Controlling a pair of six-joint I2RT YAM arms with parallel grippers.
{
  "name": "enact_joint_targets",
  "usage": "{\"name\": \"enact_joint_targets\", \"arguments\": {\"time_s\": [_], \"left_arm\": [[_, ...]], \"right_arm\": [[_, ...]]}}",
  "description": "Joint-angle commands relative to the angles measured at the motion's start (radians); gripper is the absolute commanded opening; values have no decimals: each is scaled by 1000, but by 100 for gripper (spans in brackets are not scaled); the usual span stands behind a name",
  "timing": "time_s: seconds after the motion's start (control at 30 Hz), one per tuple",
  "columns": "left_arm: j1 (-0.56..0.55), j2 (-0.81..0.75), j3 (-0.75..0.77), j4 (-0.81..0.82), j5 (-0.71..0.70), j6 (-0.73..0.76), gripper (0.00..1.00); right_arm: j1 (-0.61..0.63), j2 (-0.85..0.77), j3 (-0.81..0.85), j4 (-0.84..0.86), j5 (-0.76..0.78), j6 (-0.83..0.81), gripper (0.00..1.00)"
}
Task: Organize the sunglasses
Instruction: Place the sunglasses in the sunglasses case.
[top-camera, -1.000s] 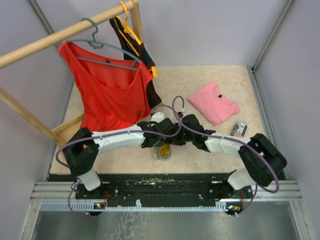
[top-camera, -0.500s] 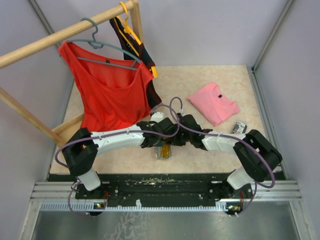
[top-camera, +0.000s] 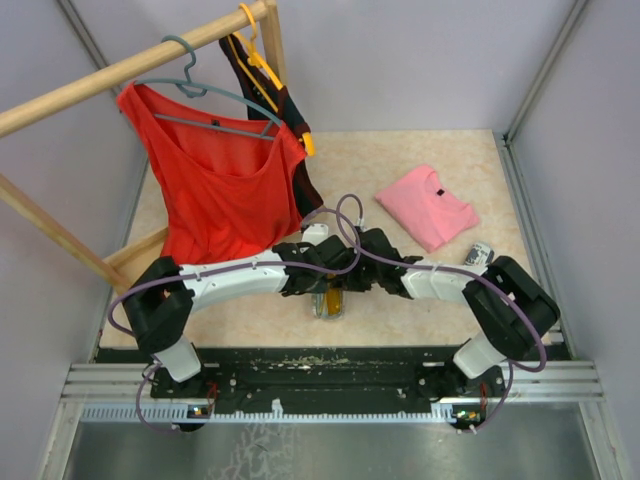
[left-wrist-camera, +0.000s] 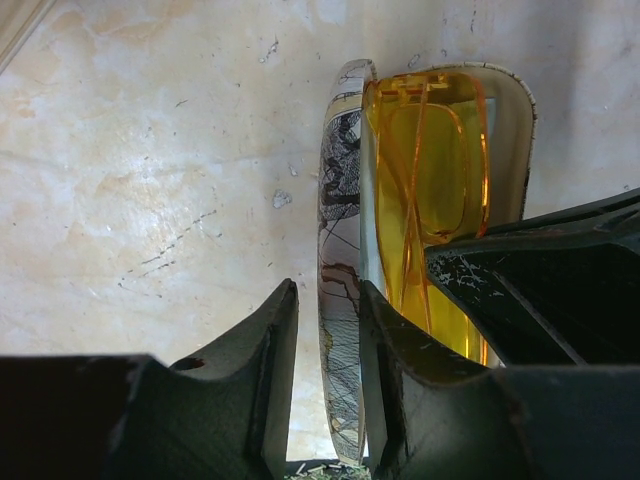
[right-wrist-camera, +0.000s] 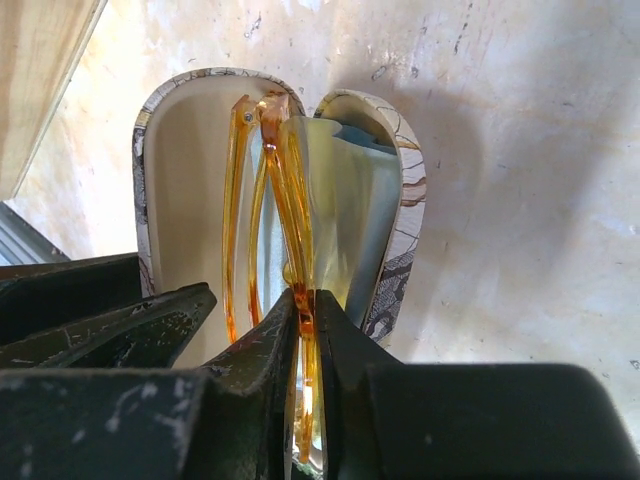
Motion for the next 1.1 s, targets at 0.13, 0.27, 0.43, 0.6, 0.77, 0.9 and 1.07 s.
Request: {"name": "enact_joint_targets", "arguments": {"time_s": [0.13,0.27,0.43,0.6,0.77,0.9,1.07], "left_arm": [[-5,-27,0,2,7,-8,37],[-5,-30,-7,3,7,-10,37],[-5,-30,-10,5,11,-11,36],[-5,-31,-10,5,10,-10,36],[-5,-30,-9,8,15,-8,36],[-5,-31,-11,9,18,-8,36],[-5,-38,-14,13,22,-6,36]], "right_arm": [[10,-35,56,-35,60,-34,16],[11,-46,58,-49,69,-38,22],[9,-75,59,-77,94,-45,26],[9,-110,68,-124,126,-63,26],[9,-132,75,-160,147,-78,26],[10,-147,69,-182,170,-88,26],[11,-173,57,-206,203,-101,25]]}}
